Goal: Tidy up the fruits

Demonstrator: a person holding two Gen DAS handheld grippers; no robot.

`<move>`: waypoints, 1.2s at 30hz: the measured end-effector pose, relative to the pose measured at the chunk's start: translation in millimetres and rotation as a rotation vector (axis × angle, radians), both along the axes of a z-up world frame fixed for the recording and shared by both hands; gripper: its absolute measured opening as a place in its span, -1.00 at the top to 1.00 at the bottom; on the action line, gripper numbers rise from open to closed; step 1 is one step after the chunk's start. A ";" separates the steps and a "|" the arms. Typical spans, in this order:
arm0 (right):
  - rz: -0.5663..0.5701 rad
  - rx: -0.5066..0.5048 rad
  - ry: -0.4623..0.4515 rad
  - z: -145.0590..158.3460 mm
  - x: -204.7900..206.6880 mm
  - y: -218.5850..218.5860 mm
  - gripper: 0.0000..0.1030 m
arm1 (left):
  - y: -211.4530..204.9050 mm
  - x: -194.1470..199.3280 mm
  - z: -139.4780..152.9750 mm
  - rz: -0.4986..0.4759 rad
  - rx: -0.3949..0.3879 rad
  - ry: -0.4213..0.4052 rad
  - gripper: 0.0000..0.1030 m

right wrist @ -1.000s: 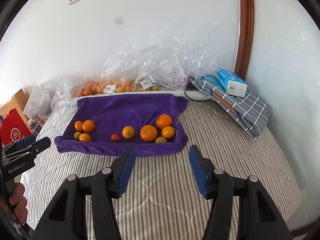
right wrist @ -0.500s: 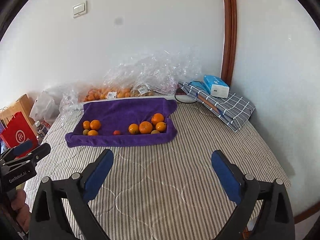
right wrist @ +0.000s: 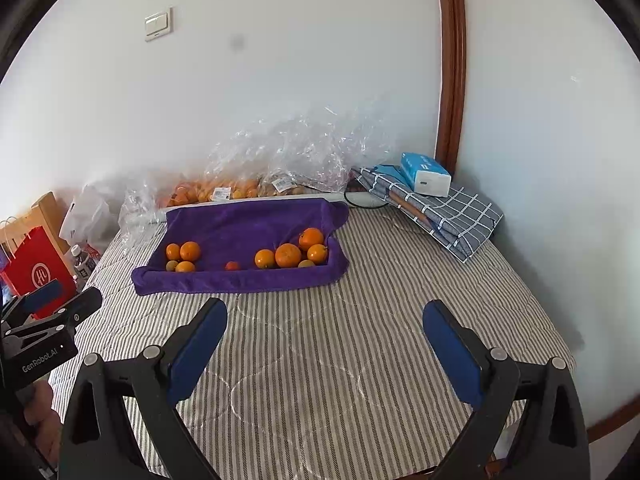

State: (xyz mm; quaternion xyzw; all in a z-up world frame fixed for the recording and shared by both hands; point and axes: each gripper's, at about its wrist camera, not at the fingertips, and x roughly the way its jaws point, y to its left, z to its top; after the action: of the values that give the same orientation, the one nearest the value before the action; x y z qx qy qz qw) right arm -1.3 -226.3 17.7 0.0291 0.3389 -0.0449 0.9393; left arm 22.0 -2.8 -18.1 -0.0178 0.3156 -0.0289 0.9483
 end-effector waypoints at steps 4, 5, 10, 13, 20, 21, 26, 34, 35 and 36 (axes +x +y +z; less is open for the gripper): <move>0.002 0.002 0.002 -0.9 -0.6 -0.6 -0.89 | -0.5 0.1 -0.1 0.003 0.000 0.000 -0.66; 0.000 -0.001 0.003 -1.0 -0.5 -0.5 -0.89 | -0.8 0.0 0.0 0.003 0.000 -0.001 -0.66; 0.002 -0.004 0.004 -0.6 -0.5 0.7 -0.89 | 0.1 0.4 0.0 0.013 0.000 0.003 -0.66; 0.004 -0.007 0.002 -0.3 -0.2 1.8 -0.89 | 0.6 0.4 0.2 0.018 -0.004 0.001 -0.66; 0.005 -0.008 0.002 -0.9 0.3 2.3 -0.89 | 0.6 -0.3 2.1 0.025 0.000 0.000 -0.66; 0.005 -0.008 0.002 -1.2 0.4 2.7 -0.89 | 0.9 -0.3 2.4 0.025 0.000 0.000 -0.66; 0.014 -0.003 0.003 -1.4 1.1 2.7 -0.89 | 2.1 0.2 2.5 0.029 0.001 0.004 -0.66; 0.014 0.005 0.005 -2.9 1.6 3.2 -0.89 | 2.0 -0.1 2.9 0.032 0.005 0.002 -0.66; 0.012 0.005 0.004 -2.8 1.3 3.2 -0.89 | 2.9 -0.4 3.2 0.031 0.005 0.001 -0.66; 0.009 0.006 0.003 -2.5 1.2 2.9 -0.89 | 3.1 -0.6 3.3 0.031 0.005 0.000 -0.66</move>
State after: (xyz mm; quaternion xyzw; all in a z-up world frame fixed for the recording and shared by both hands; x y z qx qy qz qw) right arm -0.1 -223.4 15.2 0.0301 0.3405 -0.0396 0.9389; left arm 21.4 0.3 -14.9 -0.0203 0.3151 -0.0135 0.9487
